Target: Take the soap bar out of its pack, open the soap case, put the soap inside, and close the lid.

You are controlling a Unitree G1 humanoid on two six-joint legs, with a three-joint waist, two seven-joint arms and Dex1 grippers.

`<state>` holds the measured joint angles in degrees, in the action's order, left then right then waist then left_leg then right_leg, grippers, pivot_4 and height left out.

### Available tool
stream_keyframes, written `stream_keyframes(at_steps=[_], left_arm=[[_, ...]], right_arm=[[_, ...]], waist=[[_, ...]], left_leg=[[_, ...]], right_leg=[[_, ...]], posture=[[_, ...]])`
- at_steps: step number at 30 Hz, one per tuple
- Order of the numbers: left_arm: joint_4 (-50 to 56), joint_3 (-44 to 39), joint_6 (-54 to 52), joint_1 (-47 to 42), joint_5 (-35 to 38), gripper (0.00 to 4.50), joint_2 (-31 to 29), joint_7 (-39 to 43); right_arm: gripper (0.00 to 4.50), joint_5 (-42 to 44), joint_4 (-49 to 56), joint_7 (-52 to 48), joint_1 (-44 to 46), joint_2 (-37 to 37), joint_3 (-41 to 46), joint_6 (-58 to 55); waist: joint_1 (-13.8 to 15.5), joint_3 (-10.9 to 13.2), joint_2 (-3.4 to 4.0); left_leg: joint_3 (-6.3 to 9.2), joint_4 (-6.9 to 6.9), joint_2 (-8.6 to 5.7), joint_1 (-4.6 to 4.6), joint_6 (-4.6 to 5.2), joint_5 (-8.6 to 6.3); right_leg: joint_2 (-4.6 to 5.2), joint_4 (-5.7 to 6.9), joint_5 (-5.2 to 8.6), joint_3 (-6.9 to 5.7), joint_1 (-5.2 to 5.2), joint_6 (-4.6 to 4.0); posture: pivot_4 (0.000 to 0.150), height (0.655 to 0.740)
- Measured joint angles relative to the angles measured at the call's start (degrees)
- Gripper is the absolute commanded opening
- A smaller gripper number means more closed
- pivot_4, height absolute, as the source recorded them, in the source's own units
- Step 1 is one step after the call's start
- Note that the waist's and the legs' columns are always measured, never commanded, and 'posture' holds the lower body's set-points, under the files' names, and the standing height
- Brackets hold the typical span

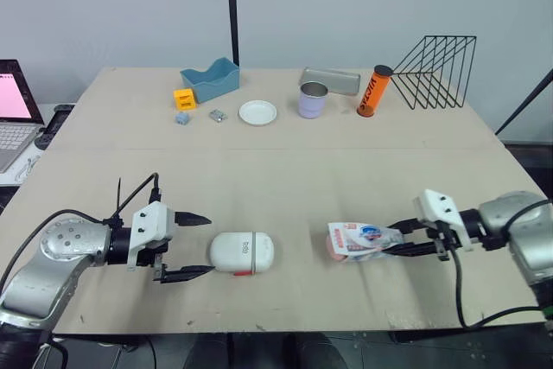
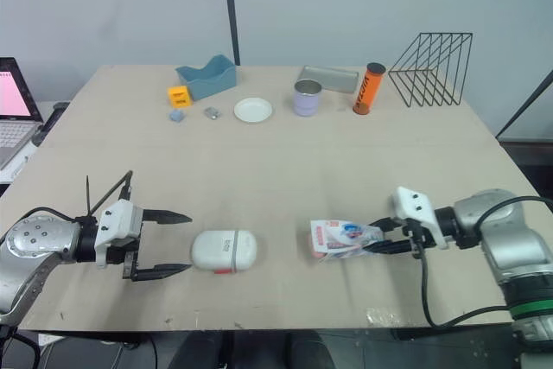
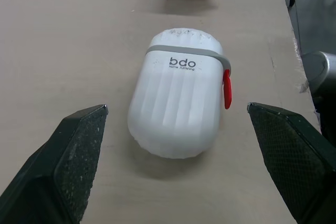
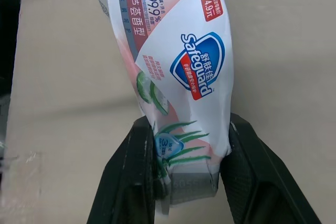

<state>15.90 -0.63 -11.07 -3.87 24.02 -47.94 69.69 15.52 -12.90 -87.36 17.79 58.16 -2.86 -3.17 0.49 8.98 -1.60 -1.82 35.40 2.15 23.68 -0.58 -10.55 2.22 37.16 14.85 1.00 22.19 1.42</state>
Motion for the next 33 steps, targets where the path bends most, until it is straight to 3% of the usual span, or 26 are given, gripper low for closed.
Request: stream_keyframes(at_steps=[4, 8, 14, 21, 26, 33], left_arm=[[-1.05, 0.37, 0.02, -1.75, -0.01, 4.5, 0.12, 0.76], [-1.82, 0.95, 0.02, -2.69, -0.03, 4.5, 0.25, 1.52], [-1.84, 1.38, 0.02, -2.52, -0.1, 4.5, 0.7, 1.87], [-1.68, 1.33, -0.15, -1.19, -0.11, 4.5, 1.19, 1.53], [-1.08, 1.31, -0.49, -1.32, -0.1, 4.5, 1.2, 0.85], [-0.72, 1.32, -0.94, -2.23, -0.1, 4.5, 1.21, 0.5]], right_arm=[[1.62, -2.32, -0.5, 0.55, 0.52, 3.75, 0.61, -0.28], [1.62, -7.03, 7.68, 1.9, 1.95, 9.28, -1.06, -7.17], [1.62, -5.65, 11.69, 0.67, 4.72, 10.08, -1.07, -12.44], [1.62, -4.75, 14.34, -0.55, -0.51, 12.08, -1.09, -11.93], [1.62, -6.61, 10.09, 1.63, 2.52, 11.38, -1.27, -10.74], [1.62, -3.8, 15.82, -0.06, -2.38, 12.4, -1.06, -10.64]], waist=[[-0.04, -0.02, 0.03], [-0.05, -0.03, 0.2], [0.02, -0.04, 0.18], [-0.04, -0.04, 0.19], [-0.07, -0.04, 0.19], [-0.05, -0.06, 0.19]], left_leg=[[-0.24, -0.01, 0.04, -0.01, 0.0, -0.02], [-0.35, -0.01, 0.13, 0.01, -0.06, -0.06], [-0.42, 0.0, 0.18, 0.0, -0.08, -0.08], [-0.48, 0.01, 0.25, -0.01, -0.09, -0.1], [-0.59, 0.02, 0.34, -0.15, -0.1, -0.11], [-0.62, 0.06, 0.46, -0.22, -0.18, -0.33]], right_leg=[[-0.02, 0.0, 0.09, 0.01, 0.03, 0.13], [-0.06, 0.02, 0.09, 0.1, 0.13, 0.13], [-0.03, 0.01, 0.12, 0.08, 0.12, 0.14], [-0.05, 0.01, 0.1, 0.13, 0.13, 0.13], [-0.03, 0.01, 0.02, 0.12, 0.14, 0.1], [-0.17, 0.02, 0.09, 0.15, 0.07, 0.21]], posture=[[0.15, 0.7393], [0.15, 0.7393], [0.15, 0.7393], [0.15, 0.7393], [0.15, 0.7393], [0.15, 0.7393]])
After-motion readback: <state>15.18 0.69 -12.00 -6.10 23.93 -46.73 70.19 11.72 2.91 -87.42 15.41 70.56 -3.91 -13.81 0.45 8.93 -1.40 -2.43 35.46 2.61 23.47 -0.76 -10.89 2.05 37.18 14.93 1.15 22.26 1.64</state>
